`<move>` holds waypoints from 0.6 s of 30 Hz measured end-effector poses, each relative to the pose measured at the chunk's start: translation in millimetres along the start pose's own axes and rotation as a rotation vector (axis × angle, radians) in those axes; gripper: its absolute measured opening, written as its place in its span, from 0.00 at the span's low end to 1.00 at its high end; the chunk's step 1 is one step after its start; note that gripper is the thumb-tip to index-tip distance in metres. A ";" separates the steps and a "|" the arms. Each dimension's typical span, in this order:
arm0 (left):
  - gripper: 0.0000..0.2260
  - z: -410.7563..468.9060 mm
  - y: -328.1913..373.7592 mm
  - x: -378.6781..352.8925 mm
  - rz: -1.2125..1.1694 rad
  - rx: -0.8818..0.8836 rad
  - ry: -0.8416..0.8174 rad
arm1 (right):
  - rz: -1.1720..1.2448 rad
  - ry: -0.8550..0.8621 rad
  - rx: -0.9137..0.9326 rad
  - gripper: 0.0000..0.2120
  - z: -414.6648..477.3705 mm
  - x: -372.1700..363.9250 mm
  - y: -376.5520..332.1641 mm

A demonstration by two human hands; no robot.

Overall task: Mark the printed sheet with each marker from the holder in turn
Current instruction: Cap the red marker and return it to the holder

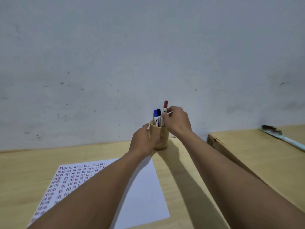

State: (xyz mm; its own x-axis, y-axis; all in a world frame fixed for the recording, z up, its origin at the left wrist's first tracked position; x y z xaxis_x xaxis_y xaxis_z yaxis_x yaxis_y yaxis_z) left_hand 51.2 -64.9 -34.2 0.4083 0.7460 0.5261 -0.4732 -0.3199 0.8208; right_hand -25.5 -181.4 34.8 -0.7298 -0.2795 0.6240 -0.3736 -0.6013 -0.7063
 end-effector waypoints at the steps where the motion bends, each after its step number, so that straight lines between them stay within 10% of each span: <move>1: 0.21 2.9 1.7 -3.0 -0.023 -0.006 0.010 | -0.005 -0.019 -0.018 0.10 3.9 -4.9 4.0; 18: 0.20 15.2 -14.0 -22.9 -0.080 0.022 0.016 | -0.197 0.057 0.213 0.17 7.4 -29.2 -1.7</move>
State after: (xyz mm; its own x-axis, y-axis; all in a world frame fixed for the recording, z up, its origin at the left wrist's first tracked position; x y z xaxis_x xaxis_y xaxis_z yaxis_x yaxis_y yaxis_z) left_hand 60.4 -86.5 -54.4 0.4320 0.7788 0.4549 -0.4223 -0.2710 0.8650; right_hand 0.7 -177.7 20.2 -0.6882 -0.1025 0.7183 -0.3877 -0.7848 -0.4835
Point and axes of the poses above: each hand's wrist, its own z-axis towards the middle knuckle, its own x-axis out of the back of the hand, y = z × x, the point moved 4 cm from there along z, towards the middle knuckle
